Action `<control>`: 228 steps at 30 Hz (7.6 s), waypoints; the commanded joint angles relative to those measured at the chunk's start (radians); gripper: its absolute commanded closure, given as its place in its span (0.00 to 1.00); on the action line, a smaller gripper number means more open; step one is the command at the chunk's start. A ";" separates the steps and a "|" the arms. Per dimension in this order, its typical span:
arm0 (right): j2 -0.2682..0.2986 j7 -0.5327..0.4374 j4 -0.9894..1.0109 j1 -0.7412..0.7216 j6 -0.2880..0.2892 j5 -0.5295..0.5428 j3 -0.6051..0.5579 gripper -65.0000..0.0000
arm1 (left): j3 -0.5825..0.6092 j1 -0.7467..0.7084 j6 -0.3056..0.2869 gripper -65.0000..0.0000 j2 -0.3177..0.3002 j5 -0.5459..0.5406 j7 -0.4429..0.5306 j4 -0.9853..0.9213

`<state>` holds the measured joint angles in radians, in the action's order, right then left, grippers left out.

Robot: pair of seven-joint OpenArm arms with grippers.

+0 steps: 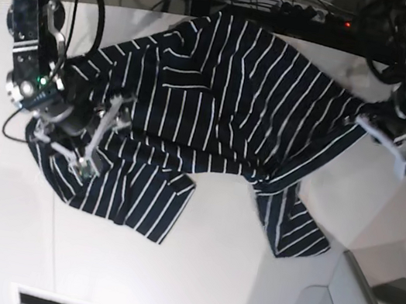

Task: Layout the t-shirt on the table in an organized manner, then fold the t-shirt properly
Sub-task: 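Drag the shirt with both grippers to spread it flat, then release, then grasp the shirt edges with both grippers and pull them apart, then release the shirt and move the right gripper to the collar, then pinch the collar with the right gripper and the hem with the left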

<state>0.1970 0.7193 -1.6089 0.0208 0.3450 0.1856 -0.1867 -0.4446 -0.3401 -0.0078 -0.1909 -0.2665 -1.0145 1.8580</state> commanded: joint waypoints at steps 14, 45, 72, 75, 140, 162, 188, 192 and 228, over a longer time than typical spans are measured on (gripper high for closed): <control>-0.003 -0.197 0.625 -0.338 0.001 0.005 0.005 0.97 | -0.282 -0.090 -0.007 1.00 0.026 -0.004 0.016 0.018; 0.048 -0.410 1.165 -0.546 -0.311 0.002 0.276 0.97 | -0.339 -0.104 -0.002 1.00 0.046 -0.003 0.260 -0.174; 0.029 -0.031 0.316 -0.173 -0.225 0.004 0.278 0.97 | 0.485 0.264 -0.134 0.48 0.087 -0.003 0.181 -0.154; 0.008 0.020 0.310 -0.129 -0.225 0.004 0.286 0.97 | 0.571 0.347 -0.131 0.49 0.086 -0.003 0.184 -0.304; 0.060 0.191 0.230 -0.117 -0.152 0.001 0.135 0.98 | 0.393 0.207 -0.131 0.49 0.072 0.353 0.527 -0.418; 0.112 -0.050 0.803 -0.318 -0.137 0.001 0.048 0.98 | 0.392 0.229 -0.114 0.49 0.072 0.373 0.679 -0.693; -0.104 0.168 -0.020 -0.017 0.022 0.002 -0.027 0.42 | 0.174 0.098 -0.073 0.49 0.067 0.370 0.405 -0.232; -0.118 0.122 0.045 -0.022 0.030 0.002 -0.027 0.42 | 0.040 0.060 -0.143 0.49 0.067 0.370 0.406 -0.229; -0.087 0.201 -0.124 0.127 0.029 0.005 0.195 0.99 | 0.011 0.108 -0.222 0.49 0.090 0.372 0.406 -0.272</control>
<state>0.1146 0.9417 -1.7149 0.1616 0.3676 0.1757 0.0139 -0.4309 -0.2432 -0.2291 -0.0967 0.1070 -0.6247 1.5711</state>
